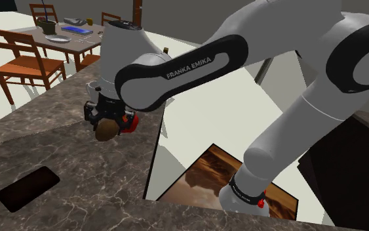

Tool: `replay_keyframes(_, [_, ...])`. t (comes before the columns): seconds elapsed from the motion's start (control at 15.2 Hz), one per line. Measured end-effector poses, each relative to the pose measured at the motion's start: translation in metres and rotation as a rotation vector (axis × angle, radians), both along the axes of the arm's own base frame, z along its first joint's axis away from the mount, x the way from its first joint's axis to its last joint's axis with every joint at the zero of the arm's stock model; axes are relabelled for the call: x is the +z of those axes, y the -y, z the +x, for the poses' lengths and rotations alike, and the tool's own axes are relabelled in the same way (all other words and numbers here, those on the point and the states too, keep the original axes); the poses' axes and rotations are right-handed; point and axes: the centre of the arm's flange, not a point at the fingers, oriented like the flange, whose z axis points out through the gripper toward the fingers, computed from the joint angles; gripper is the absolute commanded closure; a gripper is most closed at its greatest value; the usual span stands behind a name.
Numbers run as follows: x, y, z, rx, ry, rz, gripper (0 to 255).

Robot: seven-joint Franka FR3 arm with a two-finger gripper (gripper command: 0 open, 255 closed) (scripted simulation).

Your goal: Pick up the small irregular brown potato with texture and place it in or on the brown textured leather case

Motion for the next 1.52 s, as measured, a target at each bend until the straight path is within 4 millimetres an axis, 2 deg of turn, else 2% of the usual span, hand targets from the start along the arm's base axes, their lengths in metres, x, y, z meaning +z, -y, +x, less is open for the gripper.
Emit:
replay_keyframes(0.4, [0.004,-0.071,0.004,0.003,-0.003,-0.001,255])
replay_keyframes(0.53, [0.004,-0.098,0.014,0.002,-0.003,0.002,255])
replay_keyframes(0.99, [0.007,-0.186,0.028,0.001,-0.001,0.002,255])
replay_keyframes(1.06, [0.008,-0.204,0.031,0.001,-0.001,0.003,255])
replay_keyframes(1.12, [0.003,-0.214,0.031,0.000,-0.001,0.001,255])
replay_keyframes(1.52, [-0.028,-0.224,0.032,-0.002,0.000,-0.001,255])
